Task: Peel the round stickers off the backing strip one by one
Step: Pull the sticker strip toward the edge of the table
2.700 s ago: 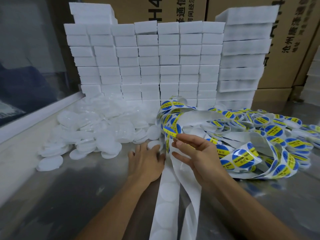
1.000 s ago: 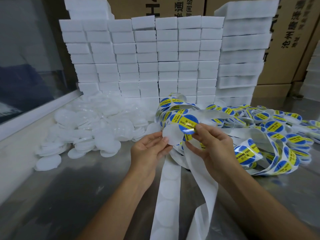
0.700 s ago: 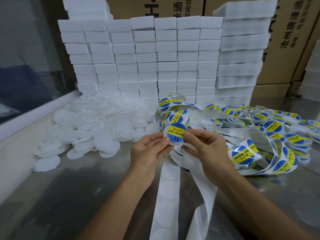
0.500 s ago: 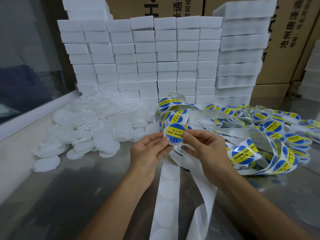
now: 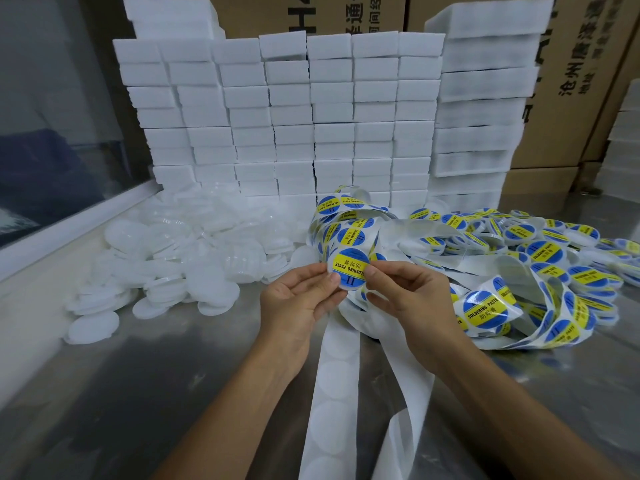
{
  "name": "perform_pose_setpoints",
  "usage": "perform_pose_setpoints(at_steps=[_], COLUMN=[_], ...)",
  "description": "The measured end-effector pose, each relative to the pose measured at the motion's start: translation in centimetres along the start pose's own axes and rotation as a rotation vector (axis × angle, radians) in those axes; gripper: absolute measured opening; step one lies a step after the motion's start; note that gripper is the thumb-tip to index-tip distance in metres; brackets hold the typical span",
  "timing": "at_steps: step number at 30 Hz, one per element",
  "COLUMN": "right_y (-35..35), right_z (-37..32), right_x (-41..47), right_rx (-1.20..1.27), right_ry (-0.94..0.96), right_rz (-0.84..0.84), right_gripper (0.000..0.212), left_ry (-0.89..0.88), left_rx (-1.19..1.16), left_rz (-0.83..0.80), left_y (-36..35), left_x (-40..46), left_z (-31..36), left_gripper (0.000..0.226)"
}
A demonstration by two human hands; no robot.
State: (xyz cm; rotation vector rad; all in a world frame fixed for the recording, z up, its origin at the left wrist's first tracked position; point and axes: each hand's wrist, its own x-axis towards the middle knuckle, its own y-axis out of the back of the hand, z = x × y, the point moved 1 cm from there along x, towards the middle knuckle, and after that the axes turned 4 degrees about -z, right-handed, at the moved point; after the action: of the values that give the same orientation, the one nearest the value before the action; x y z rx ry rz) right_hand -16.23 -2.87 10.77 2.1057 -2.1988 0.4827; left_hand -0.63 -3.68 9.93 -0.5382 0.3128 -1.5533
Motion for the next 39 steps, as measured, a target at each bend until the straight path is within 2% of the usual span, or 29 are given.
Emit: perform_pose_setpoints(at_steps=[5, 10, 15, 18, 20, 23, 25, 29, 34, 39], right_y=[0.1, 0.2, 0.4, 0.5, 0.8, 0.6, 0.1, -0.7, 0.0, 0.3], right_z=[0.2, 0.4, 0.6, 0.7, 0.8, 0.9, 0.8, 1.2, 0.6, 0.2], right_x=[0.1, 0.3, 0.5, 0.5, 0.5, 0.3, -0.1, -0.6, 0.0, 0.1], right_rx=[-0.01, -0.039, -0.052, -0.15, -0.237, -0.358, -0.395, -0.496, -0.412, -0.438], right_ry=[-0.009, -0.018, 0.012, 0.061, 0.065, 0.15, 0.24, 0.336, 0.32, 0.33], right_rz=[0.007, 0.012, 0.044, 0.11, 0.158, 0.139, 0.097, 0.025, 0.098, 0.103], right_gripper=[0.006, 0.004, 0.004, 0.018, 0.031, 0.024, 0.02, 0.04, 0.005, 0.013], left_ry=[-0.014, -0.052, -0.145, -0.172, -0.152, -0.068, -0.016, 0.029, 0.099, 0.101], left_rx=[0.037, 0.114, 0.236, 0.271, 0.227, 0.072, -0.018, -0.121, -0.092, -0.075], left_rz=[0.01, 0.009, 0.005, -0.014, -0.022, -0.04, -0.056, -0.133, -0.211, -0.224], left_y=[-0.1, -0.1, -0.4, -0.5, -0.4, -0.5, -0.7, -0.8, -0.8, -0.9], left_x=[-0.1, -0.2, -0.2, -0.3, -0.3, -0.3, -0.3, -0.3, -0.4, -0.5], left_z=[0.2, 0.4, 0.3, 0.2, 0.3, 0.3, 0.1, -0.2, -0.6, -0.8], left_gripper=[0.04, 0.016, 0.027, 0.032, 0.029, 0.019, 0.03, 0.046, 0.052, 0.051])
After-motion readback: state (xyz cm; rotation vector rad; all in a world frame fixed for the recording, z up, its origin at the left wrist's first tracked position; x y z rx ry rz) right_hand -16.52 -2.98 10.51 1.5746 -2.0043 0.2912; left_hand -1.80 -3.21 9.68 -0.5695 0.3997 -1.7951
